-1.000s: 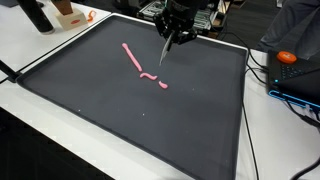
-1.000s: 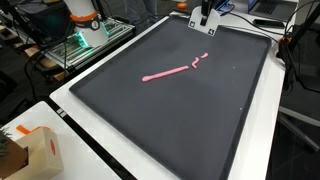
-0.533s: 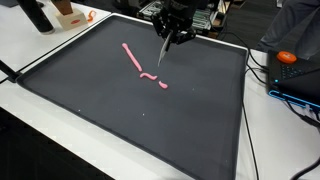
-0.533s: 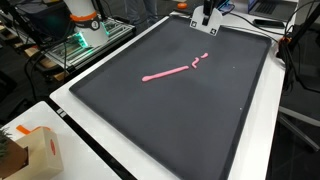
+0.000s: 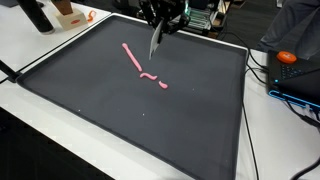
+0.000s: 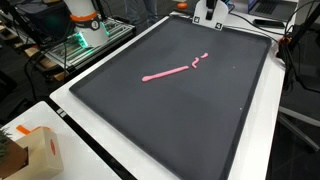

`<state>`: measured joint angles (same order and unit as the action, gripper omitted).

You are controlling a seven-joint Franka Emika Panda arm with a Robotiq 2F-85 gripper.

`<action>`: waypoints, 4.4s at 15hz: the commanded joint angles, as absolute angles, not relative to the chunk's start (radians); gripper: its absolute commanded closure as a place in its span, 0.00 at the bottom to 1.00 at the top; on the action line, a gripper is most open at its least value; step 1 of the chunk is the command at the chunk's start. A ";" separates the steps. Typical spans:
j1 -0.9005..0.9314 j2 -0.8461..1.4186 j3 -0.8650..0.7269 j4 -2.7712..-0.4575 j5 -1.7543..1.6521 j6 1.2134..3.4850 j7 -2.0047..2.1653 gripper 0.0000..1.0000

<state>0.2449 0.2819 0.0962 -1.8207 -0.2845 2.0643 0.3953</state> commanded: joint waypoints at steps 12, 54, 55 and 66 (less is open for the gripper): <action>0.132 -0.048 0.080 -2.102 -0.223 2.167 0.387 0.99; 0.010 0.255 0.026 -2.323 0.077 2.665 0.071 0.99; 0.012 0.261 0.024 -2.332 0.072 2.686 0.077 0.99; 0.049 0.324 0.005 -2.290 0.013 2.690 0.130 0.99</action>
<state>0.0232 0.2852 0.0215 -2.3238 0.0451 2.6885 0.0963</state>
